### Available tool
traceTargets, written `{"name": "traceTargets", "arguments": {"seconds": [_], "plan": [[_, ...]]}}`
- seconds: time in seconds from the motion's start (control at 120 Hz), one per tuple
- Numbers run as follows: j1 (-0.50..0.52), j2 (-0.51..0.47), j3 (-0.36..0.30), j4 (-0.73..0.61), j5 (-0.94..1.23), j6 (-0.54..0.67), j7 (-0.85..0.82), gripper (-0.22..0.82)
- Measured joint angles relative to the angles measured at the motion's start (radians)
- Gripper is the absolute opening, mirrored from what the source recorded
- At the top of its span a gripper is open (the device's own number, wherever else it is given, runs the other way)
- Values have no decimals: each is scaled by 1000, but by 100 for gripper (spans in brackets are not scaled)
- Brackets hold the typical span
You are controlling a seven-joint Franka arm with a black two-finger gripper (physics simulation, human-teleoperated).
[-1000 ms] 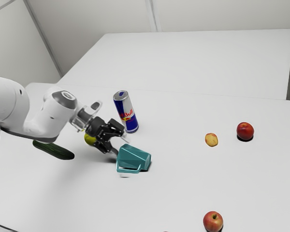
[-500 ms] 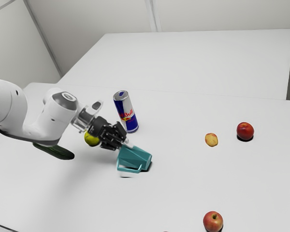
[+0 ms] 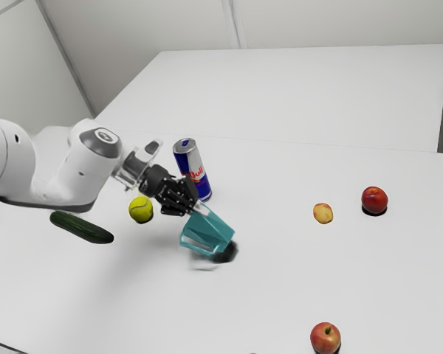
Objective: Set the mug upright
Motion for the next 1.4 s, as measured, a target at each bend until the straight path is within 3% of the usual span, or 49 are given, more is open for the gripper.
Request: {"name": "traceTargets", "arguments": {"seconds": [0.15,0.342,0.658,1.0,1.4], "plan": [[-5,-79,-22,-2,101,11,-47,-18],[-48,-159,-43,-7,507,67,-166,-18],[-211,-154,-60,-7,1038,96,-452,-18],[-205,-73,-77,70,1132,128,-673,-18],[-207,26,-76,129,1129,176,-817,-18]]}}
